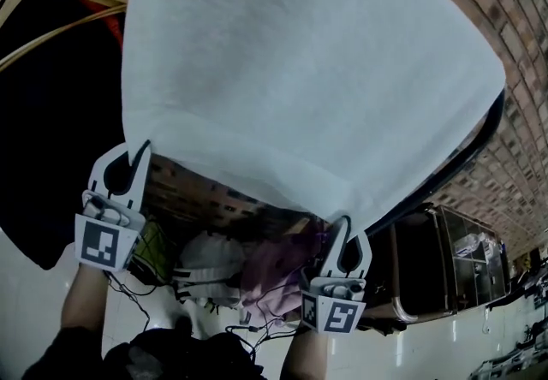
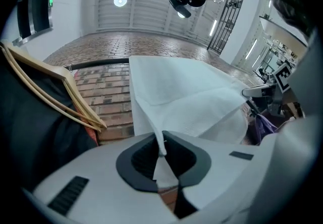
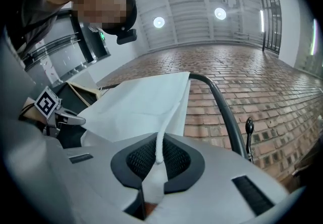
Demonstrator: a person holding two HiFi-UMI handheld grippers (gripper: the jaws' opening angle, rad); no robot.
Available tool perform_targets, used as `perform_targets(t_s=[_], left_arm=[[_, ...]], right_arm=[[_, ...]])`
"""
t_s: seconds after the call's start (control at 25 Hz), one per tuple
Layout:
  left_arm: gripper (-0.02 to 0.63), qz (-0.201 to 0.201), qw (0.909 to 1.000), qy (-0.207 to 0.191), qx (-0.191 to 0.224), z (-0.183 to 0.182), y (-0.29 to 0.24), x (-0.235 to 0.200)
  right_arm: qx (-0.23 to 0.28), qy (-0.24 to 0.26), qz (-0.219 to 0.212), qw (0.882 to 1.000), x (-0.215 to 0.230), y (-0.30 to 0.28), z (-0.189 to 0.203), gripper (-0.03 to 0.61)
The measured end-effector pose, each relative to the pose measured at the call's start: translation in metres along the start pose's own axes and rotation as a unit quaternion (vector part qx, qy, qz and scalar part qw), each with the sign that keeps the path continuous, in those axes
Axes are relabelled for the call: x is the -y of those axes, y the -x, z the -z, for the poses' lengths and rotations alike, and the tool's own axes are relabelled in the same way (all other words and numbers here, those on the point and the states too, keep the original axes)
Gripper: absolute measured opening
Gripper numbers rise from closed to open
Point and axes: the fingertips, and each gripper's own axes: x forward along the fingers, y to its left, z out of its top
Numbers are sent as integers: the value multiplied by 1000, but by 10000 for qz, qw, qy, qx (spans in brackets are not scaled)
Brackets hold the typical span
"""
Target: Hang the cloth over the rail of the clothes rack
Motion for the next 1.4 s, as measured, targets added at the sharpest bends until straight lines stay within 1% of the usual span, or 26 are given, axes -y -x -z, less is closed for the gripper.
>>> perform_targets(t_s=[0.2, 0.4, 0.48, 0.56, 0.68, 0.72, 0.76, 0.8, 0.84, 0.92, 1.04, 1.12, 1.2, 1.28, 1.32, 1.36, 1.4], left_arm=[[35, -38, 9998, 102, -180, 24, 2, 1], [35, 46, 9998, 56, -159, 27, 1, 2], [35, 87, 9998, 61, -189, 31, 2, 5], [35, 82, 9997, 120, -205, 34, 3, 6], [38, 12, 9996, 252, -120, 33, 4, 3], [53, -33, 9996, 271, -88, 32, 4, 1], [91, -80, 9996, 279, -67, 32, 5, 0], [153, -111, 9995, 284, -58, 33, 6, -1], [188, -119, 9995, 287, -59, 35, 8, -2], [225, -104, 9995, 269, -88, 38, 12, 0], [252, -87, 9992, 272, -268, 50, 17, 6], [256, -87, 9980, 426, -458, 63, 24, 13], [256, -40, 9960, 621, -637, 76, 31, 23], [255, 89, 9944, 731, -757, 87, 34, 38], [255, 153, 9938, 756, -795, 91, 34, 47], [241, 197, 9933, 784, -820, 94, 34, 56], [213, 219, 9928, 832, -831, 95, 34, 64]], right_arm=[[-94, -63, 6, 9999, -8, 3, 19, 28], [-224, -103, 171, 9996, -3, 9, 31, 28], [-214, -130, 165, 9996, -3, 9, 31, 28], [-179, -187, 136, 9996, -4, 9, 31, 28], [-128, -391, 149, 9990, -4, 9, 30, 28], [-144, -439, 183, 9988, -3, 9, 31, 33], [-179, -462, 225, 9985, -2, 10, 32, 43], [-245, -454, 269, 9983, -1, 11, 35, 50], [-350, -409, 307, 9981, 1, 15, 40, 79], [-583, -294, 352, 9972, 3, 22, 50, 129], [-664, -303, 399, 9965, -2, 26, 53, 180], [-799, -230, 578, 9949, -1, 36, 60, 203], [-848, -113, 897, 9923, 1, 50, 66, 206], [-829, 3, 1169, 9897, 2, 60, 71, 206], [-817, 23, 1208, 9893, 2, 64, 73, 206], [-808, -33, 1222, 9892, 1, 67, 75, 206], [-806, -144, 1234, 9890, -1, 69, 76, 206]])
